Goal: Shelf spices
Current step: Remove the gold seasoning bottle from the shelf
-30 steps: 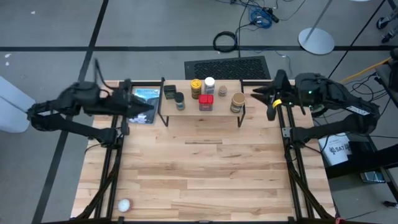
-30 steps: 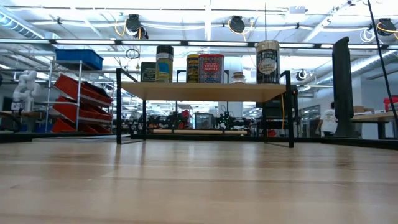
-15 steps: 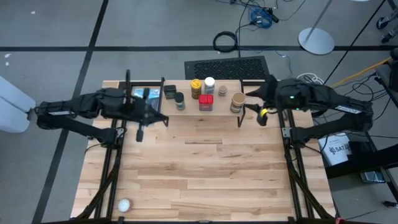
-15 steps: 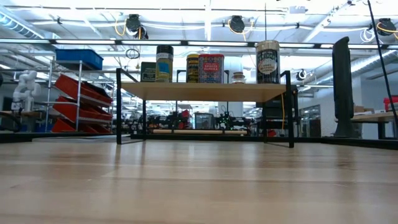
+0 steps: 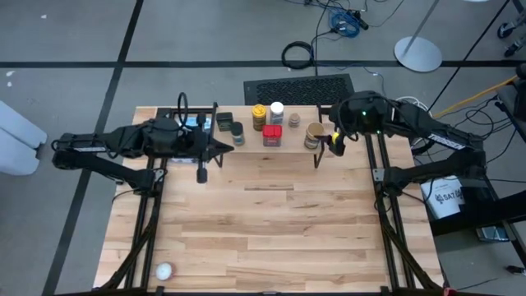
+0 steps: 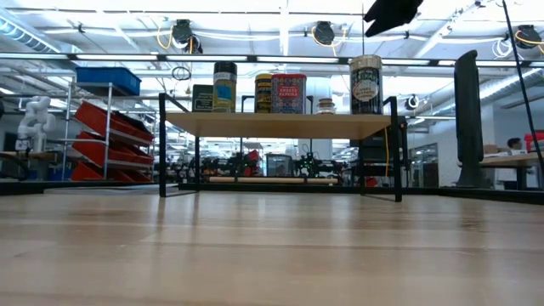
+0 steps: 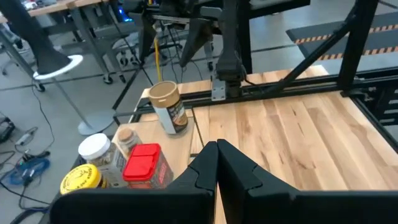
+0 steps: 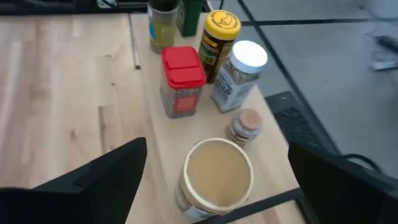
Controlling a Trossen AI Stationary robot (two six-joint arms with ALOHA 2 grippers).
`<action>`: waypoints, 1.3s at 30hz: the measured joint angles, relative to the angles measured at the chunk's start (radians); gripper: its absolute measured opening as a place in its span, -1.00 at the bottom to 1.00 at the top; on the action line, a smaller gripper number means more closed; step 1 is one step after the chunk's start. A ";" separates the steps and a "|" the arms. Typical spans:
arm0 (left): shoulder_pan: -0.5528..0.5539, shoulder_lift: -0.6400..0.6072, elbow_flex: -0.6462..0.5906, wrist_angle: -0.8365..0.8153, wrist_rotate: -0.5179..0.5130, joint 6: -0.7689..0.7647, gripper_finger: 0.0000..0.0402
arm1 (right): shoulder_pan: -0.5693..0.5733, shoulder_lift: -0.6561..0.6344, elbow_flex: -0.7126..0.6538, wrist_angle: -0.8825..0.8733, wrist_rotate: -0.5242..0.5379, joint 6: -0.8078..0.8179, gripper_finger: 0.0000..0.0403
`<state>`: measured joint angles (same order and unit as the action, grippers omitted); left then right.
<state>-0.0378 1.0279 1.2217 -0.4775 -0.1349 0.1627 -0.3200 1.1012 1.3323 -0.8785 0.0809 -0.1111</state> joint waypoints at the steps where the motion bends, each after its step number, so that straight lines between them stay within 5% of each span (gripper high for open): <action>1: -0.003 0.000 0.000 0.000 0.000 0.000 -0.94 | -0.019 0.006 0.000 -0.004 -0.027 0.004 0.89; 7: -0.023 0.000 0.000 -0.001 -0.037 -0.009 -0.77 | -0.101 0.071 0.000 -0.029 -0.128 -0.016 0.95; 17: -0.049 0.000 0.000 -0.003 -0.047 -0.026 -0.37 | -0.112 0.104 0.000 -0.041 -0.152 -0.049 0.95; 39: -0.050 0.000 0.000 -0.042 -0.046 -0.052 -0.35 | -0.112 0.201 0.000 -0.056 -0.129 -0.088 0.90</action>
<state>-0.0875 1.0283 1.2217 -0.5193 -0.1810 0.1108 -0.4316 1.3025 1.3323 -0.9341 -0.0479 -0.1993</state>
